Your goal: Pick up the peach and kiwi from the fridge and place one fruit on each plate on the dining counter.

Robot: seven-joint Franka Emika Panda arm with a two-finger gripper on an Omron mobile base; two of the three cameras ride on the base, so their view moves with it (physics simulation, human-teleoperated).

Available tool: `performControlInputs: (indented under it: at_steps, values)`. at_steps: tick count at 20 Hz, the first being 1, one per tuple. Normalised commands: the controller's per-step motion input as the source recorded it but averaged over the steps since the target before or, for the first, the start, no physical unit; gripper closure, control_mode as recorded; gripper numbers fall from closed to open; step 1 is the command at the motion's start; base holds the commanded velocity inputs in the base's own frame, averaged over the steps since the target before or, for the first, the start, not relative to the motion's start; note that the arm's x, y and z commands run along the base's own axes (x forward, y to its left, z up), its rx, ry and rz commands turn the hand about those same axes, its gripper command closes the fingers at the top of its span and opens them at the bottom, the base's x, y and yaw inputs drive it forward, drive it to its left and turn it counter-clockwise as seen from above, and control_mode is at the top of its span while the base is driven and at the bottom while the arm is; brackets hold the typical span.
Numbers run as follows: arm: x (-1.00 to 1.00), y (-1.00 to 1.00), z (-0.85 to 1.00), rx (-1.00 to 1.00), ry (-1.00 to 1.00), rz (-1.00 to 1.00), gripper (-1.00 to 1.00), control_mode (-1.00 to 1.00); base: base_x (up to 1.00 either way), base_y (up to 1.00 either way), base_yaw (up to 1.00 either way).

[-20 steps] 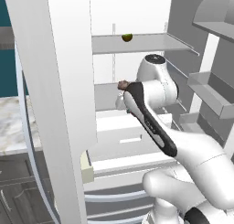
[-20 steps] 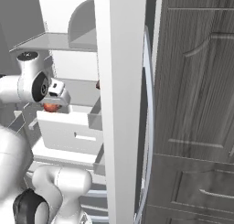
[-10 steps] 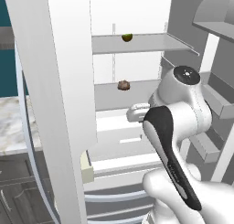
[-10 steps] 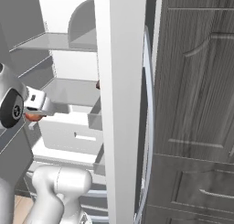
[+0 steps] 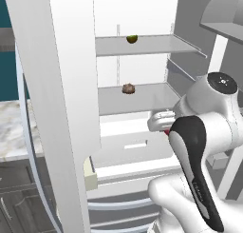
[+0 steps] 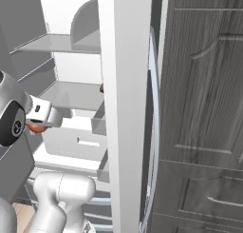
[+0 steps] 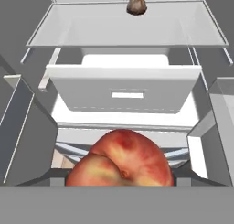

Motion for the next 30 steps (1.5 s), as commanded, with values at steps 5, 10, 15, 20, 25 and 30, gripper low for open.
performControlInputs:
  at_steps: [5, 10, 15, 20, 25, 30]
  values:
    - [0.0, -0.02, 0.0, 0.0, 0.02, 0.0, 1.0, -1.0, 0.0, 0.0, 0.0]
    - [0.0, 0.0, 0.0, 0.0, 0.0, 0.0, 1.0, -1.0, 0.0, 0.0, 0.0]
    - [0.0, 0.0, 0.0, 0.0, 0.0, 0.0, 1.0, 1.0, -0.4, 0.0, -0.02]
    - [0.0, 0.0, 0.0, 0.0, 0.0, 0.0, 1.0, 1.0, -1.0, 0.0, -0.11]
    - [0.0, 0.0, 0.0, 0.0, 0.0, 0.0, 1.0, 1.0, -1.0, 0.03, 0.05]
    - [0.0, 0.0, 0.0, 0.0, 0.0, 0.0, 1.0, 1.0, -1.0, 0.11, 0.53]
